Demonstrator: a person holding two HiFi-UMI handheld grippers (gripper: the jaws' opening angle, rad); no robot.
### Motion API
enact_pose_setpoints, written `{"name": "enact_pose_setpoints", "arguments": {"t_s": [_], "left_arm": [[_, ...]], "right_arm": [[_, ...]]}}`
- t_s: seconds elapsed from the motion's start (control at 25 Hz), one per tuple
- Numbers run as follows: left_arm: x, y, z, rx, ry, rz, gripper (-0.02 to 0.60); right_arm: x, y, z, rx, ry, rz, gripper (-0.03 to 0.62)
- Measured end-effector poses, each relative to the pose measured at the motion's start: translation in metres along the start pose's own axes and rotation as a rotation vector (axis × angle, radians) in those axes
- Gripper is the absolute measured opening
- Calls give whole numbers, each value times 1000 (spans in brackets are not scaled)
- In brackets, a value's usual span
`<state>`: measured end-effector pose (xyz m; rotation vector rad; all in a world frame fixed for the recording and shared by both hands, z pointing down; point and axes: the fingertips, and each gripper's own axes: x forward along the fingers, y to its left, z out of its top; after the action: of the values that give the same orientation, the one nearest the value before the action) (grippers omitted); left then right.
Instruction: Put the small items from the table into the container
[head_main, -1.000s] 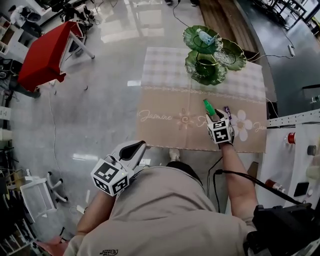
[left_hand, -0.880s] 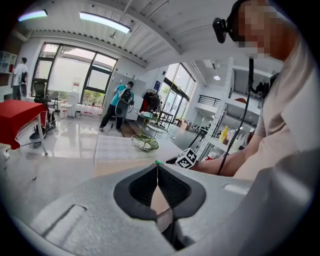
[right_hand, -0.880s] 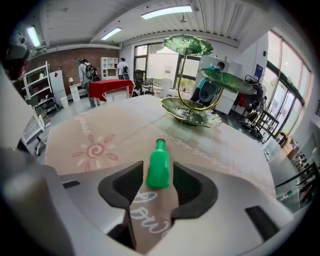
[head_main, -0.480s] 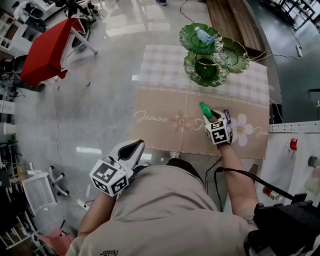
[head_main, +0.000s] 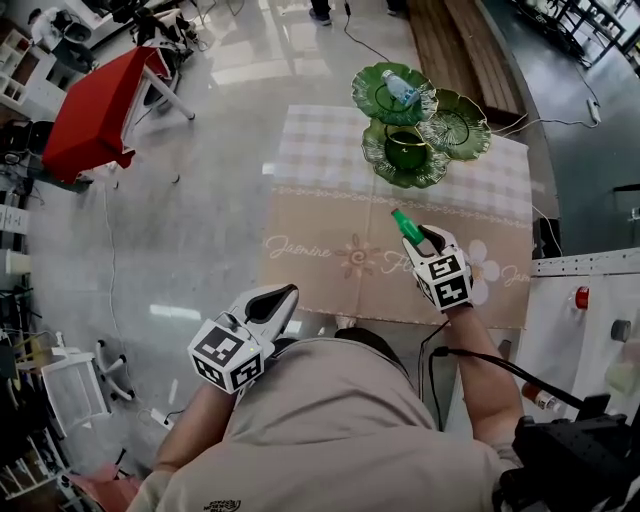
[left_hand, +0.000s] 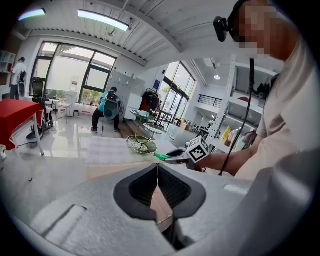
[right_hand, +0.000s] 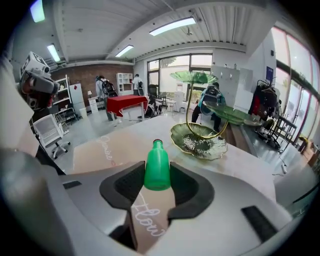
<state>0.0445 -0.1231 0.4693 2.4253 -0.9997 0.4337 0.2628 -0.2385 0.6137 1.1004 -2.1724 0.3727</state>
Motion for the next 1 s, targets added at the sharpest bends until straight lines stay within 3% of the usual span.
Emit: {"name": "enact_pose_setpoints", "arguments": {"t_s": [0.28,0.56,1.0], "left_arm": [[2,-3,4,5,-16,-5,8],[-5,6,8,-2,-53,34,8],[-37,21,-4,-50,-77,132,8]], "right_arm": [[-47,1,89,-71,-143,51,164],[-67,-21,179,-142,-274,16,164],[-27,-69,257,-168,-283,-72,164]]}}
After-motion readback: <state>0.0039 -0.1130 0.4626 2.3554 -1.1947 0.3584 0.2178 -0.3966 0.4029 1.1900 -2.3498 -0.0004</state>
